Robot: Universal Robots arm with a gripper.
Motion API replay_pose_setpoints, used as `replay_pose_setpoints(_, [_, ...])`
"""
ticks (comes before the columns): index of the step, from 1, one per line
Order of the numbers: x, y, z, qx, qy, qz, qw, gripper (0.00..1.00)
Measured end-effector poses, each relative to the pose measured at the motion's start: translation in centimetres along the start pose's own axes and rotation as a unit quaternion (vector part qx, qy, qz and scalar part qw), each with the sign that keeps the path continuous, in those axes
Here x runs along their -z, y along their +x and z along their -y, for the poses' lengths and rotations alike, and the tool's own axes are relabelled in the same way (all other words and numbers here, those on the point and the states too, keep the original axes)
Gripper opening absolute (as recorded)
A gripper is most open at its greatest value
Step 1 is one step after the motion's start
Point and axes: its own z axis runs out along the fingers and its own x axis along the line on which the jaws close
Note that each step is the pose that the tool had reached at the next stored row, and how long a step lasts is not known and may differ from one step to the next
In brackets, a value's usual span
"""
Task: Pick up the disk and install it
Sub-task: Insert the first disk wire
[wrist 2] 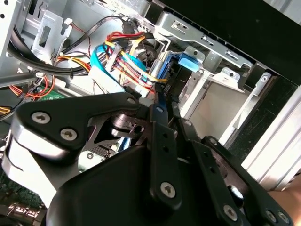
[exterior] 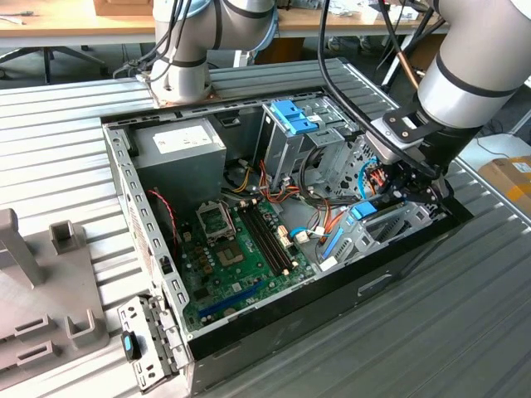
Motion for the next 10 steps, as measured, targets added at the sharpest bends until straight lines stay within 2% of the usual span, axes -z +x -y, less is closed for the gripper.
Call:
replay_pose_setpoints(4, [0.05, -0.03, 0.00, 0.000, 0.0000, 0.0001, 1.0000, 0.17])
replay_pose_setpoints(7, [0.78, -0.10, 0.17, 0.000, 0.0001, 0.0001, 1.0000, 0.17])
replay_pose_setpoints(10, [0.79, -0.10, 0.20, 0.002, 0.0004, 0.0007, 1.0000, 0.17])
